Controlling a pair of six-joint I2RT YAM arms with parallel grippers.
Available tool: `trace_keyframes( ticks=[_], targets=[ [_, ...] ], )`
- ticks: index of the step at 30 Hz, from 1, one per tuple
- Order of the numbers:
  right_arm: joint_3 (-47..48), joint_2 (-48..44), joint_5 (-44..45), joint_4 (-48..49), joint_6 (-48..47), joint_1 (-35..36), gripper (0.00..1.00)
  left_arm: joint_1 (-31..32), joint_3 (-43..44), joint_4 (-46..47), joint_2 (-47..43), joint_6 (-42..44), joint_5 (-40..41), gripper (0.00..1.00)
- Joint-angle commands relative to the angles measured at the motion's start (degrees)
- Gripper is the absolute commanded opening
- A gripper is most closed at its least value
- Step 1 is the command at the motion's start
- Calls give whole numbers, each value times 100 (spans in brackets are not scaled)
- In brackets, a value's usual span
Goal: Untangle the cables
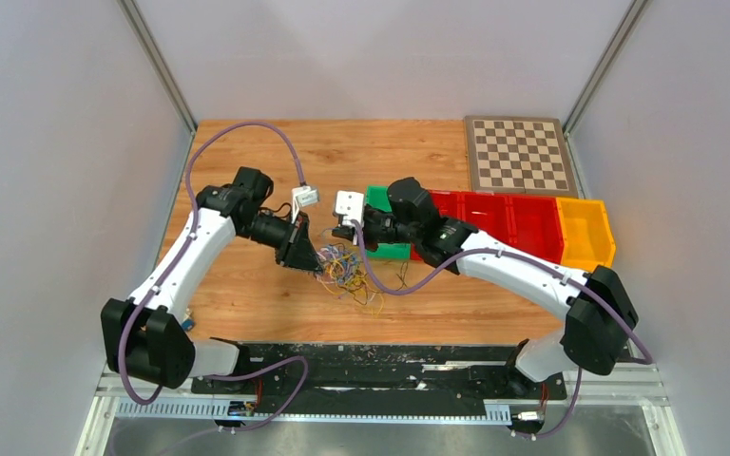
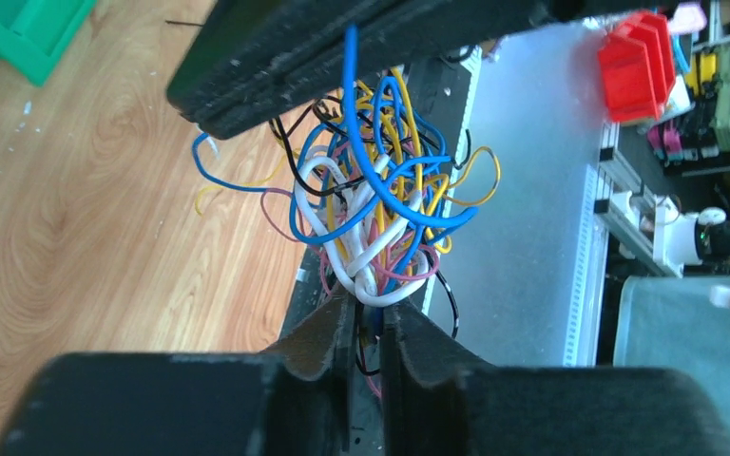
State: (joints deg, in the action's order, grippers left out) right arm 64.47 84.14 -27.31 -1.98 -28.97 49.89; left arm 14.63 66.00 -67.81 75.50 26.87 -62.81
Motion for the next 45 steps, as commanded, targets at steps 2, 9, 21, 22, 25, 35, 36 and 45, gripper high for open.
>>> trace_keyframes(
  ticks=[2, 9, 21, 22, 25, 35, 36, 45],
  targets=[
    [282, -426, 535, 516, 740, 23, 0, -252, 32, 1390, -511, -1356, -311, 39],
    [761, -838, 666, 788, 1920, 14, 0, -1151, -2161, 6563, -2361, -4514, 111, 99],
    [1248, -816, 38, 828, 1836, 13, 0, -1158, -1759, 5225, -1920, -3412, 883, 97],
    [1331, -792, 41, 829, 1896, 16, 0, -1158, -1843, 5203, -1888, -3348, 892, 97],
    [1579, -720, 67, 822, 1998, 21, 0, -1145, -2119, 5332, -1697, -3099, 957, 96],
    [1844, -605, 97, 793, 2054, 43, 0, -73, -2197, 5218, -169, -3269, 1319, 97],
    [1897, -594, 109, 762, 2047, 40, 0, -25, -2241, 5261, -12, -3331, 1254, 97],
    [2262, -564, 226, 597, 2037, 39, 0, 414, -2171, 5478, 1261, -3489, 1072, 82]
  ],
)
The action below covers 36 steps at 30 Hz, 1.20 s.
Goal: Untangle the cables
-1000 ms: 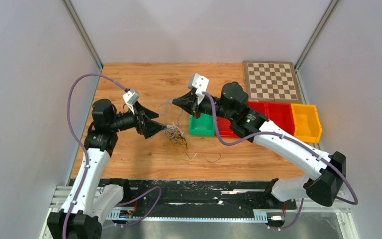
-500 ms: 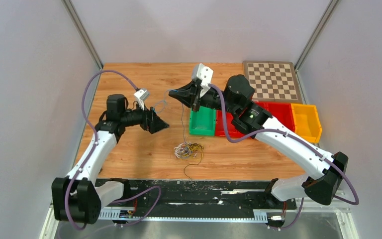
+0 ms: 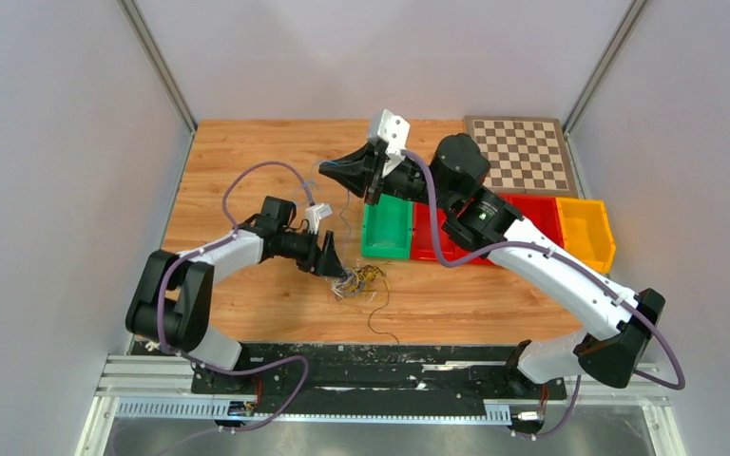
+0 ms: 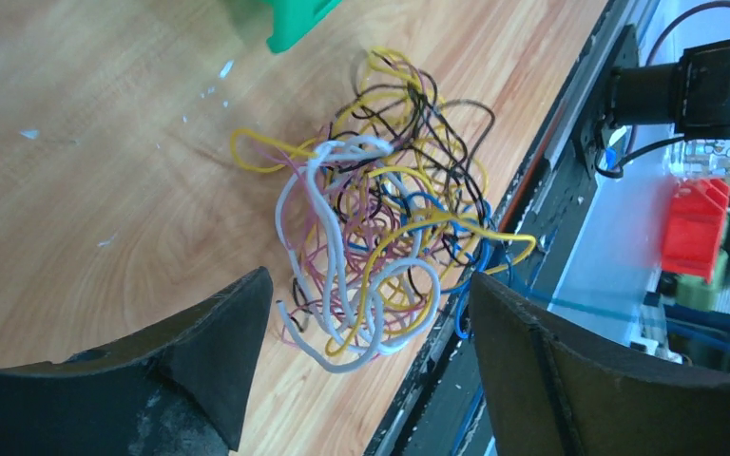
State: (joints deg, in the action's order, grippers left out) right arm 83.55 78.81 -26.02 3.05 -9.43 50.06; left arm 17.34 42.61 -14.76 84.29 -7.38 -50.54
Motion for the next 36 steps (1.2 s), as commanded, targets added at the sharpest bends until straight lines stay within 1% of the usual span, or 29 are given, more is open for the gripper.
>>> trace_keyframes(
  ticks=[1, 2, 3, 4, 5, 6, 7, 8, 10, 13, 15, 19, 20, 22, 23, 24, 27, 29, 32, 36],
  targets=[
    [367, -51, 160, 57, 45, 19, 0, 181, 221, 100, 563, -23, -231, 79],
    [390, -72, 201, 11, 1, 9, 0, 190, 309, -63, 637, 86, -269, 70],
    [410, -101, 253, -53, -50, 12, 0, 190, 344, -159, 774, 144, -333, 65],
    [435, -135, 324, -130, -109, 7, 0, 190, 426, -378, 840, 271, -351, 52],
    [482, -176, 390, -241, -173, -7, 0, 182, 469, -484, 950, 328, -406, 45],
    [537, -232, 462, -440, -266, -43, 0, 168, 540, -679, 1017, 424, -418, 32],
    [584, -285, 531, -648, -337, -89, 0, 115, 565, -748, 1023, 462, -374, 25],
    [629, -373, 600, -850, -397, -169, 0, 78, 591, -864, 996, 526, -327, 13],
    [717, -570, 747, -1295, -510, -386, 0, -106, 598, -1020, 914, 583, -110, 1],
    [804, -908, 999, -2005, -787, -745, 0, -530, 683, -1468, 829, 708, 155, 0],
    [709, -1163, 1211, -2419, -960, -979, 0, -688, 747, -1763, 750, 1080, 276, 0],
    [510, -1567, 1740, -3303, -1117, -1501, 0, -727, 776, -2027, 457, 1471, 473, 0],
    [513, -1583, 1930, -3663, -1152, -1741, 0, -727, 775, -2033, 375, 1495, 514, 0],
    [520, -1574, 1985, -4180, -1155, -2459, 0, -727, 782, -2031, 299, 1531, 565, 0],
    [503, -1560, 1871, -4391, -1179, -2977, 0, -725, 794, -2026, 274, 1540, 573, 0],
    [493, -1542, 1671, -4547, -1195, -3480, 0, -728, 807, -2028, 269, 1543, 588, 0],
    [576, -1359, 773, -4973, -1422, -5289, 0, -721, 835, -2039, 235, 1573, 606, 0],
    [697, -1190, 150, -5158, -1678, -6262, 0, -722, 826, -2026, 217, 1556, 616, 0],
    [868, -925, -469, -5315, -2027, -7255, 0, -722, 790, -1994, 212, 1514, 637, 0],
    [1246, -412, -786, -5366, -2404, -8132, 0, -718, 747, -1936, 204, 1425, 679, 0]
  ],
)
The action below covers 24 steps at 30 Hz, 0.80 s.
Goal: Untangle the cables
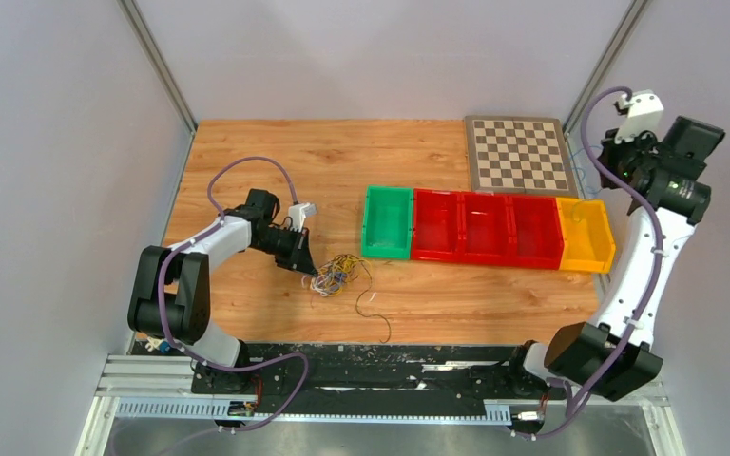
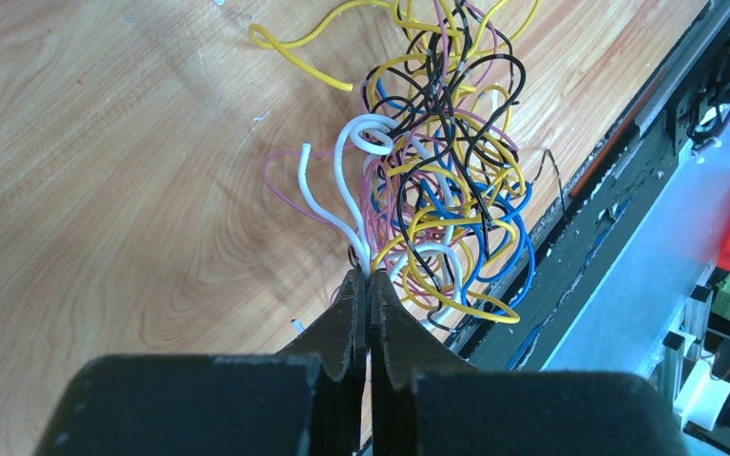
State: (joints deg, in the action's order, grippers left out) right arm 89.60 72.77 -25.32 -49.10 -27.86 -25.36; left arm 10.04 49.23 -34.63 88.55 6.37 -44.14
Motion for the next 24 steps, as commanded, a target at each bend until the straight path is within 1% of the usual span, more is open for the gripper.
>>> trace_keyframes(
  ticks=[1, 6, 12, 15, 24],
  targets=[
    [738, 347, -898, -144, -643, -746, 0, 9, 81, 56, -217, 45, 59, 0],
    [1082, 1148, -1036, 51, -774, -1337, 0, 9, 88, 35, -187, 29, 124, 0],
    [1044, 1635, -1062, 362, -819, -1436, 0, 13, 163, 11, -85, -29, 146, 0],
    [860, 1730, -1065, 499, -857, -1436, 0, 10, 195, -1, -44, -43, 175, 0],
    [-96, 1883, -842, 871, -1373, -1436, 1, 15, 226, -25, 38, -101, 194, 0]
  ],
)
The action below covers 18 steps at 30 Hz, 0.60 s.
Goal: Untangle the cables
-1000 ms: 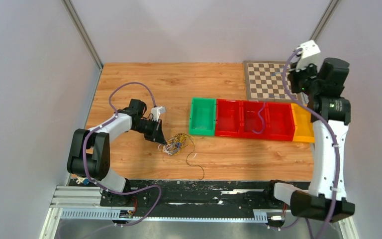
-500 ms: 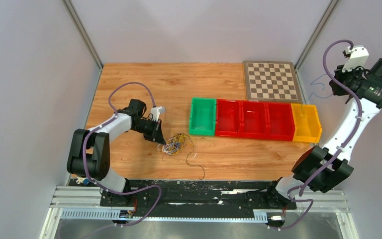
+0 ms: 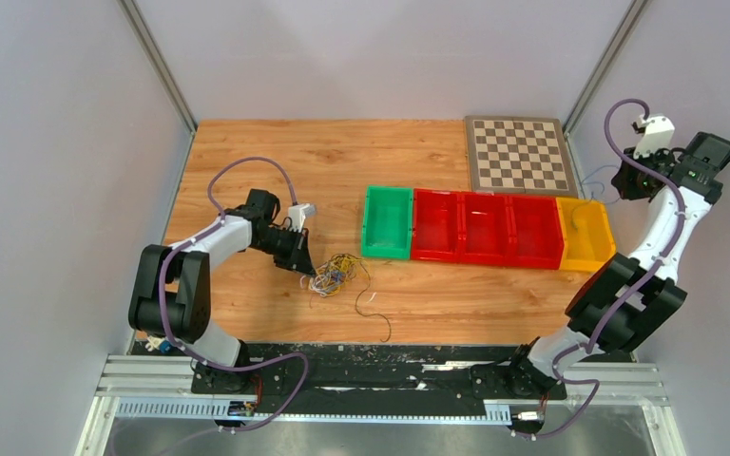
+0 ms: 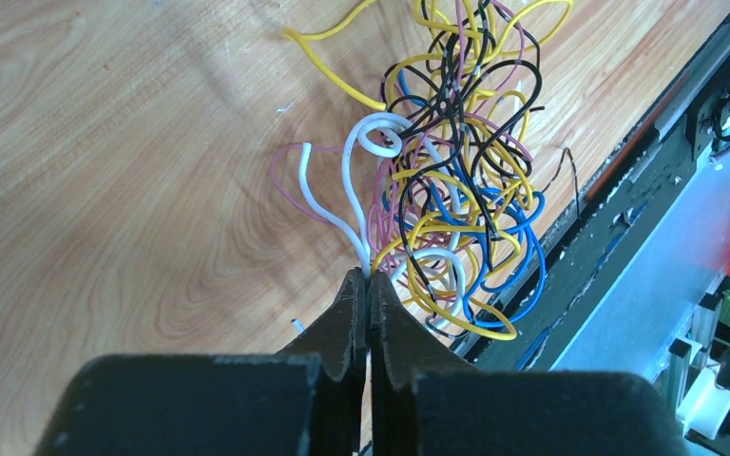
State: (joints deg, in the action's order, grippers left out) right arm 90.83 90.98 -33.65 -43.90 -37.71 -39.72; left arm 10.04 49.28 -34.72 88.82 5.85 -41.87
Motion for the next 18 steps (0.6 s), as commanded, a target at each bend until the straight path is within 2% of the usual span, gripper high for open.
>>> trace_keyframes(
  ticks=[1, 4, 6, 9, 11, 14, 18],
  targets=[
    [-271, 98, 10, 363, -425, 0, 3, 11, 222, -17, 13, -53, -37, 0],
    [-411, 164, 73, 361, -473, 0, 11, 7, 234, -49, 10, -60, -49, 0],
    [-502, 140, 160, 339, -541, 0, 23, 13, 270, -105, -14, -64, -64, 0],
    [-585, 4, 222, 175, -683, 0, 31, 15, 335, -147, -78, -59, -65, 0],
    [-511, -128, 147, -72, -763, 0, 46, 14, 357, -150, -119, -72, -67, 0],
    [-237, -299, -157, -625, -766, 63, 65, 14, 378, -145, -160, -67, -104, 0],
    [64, -531, -954, -1484, -474, 616, 74, 14, 306, -130, -316, -22, -314, 0]
  ],
)
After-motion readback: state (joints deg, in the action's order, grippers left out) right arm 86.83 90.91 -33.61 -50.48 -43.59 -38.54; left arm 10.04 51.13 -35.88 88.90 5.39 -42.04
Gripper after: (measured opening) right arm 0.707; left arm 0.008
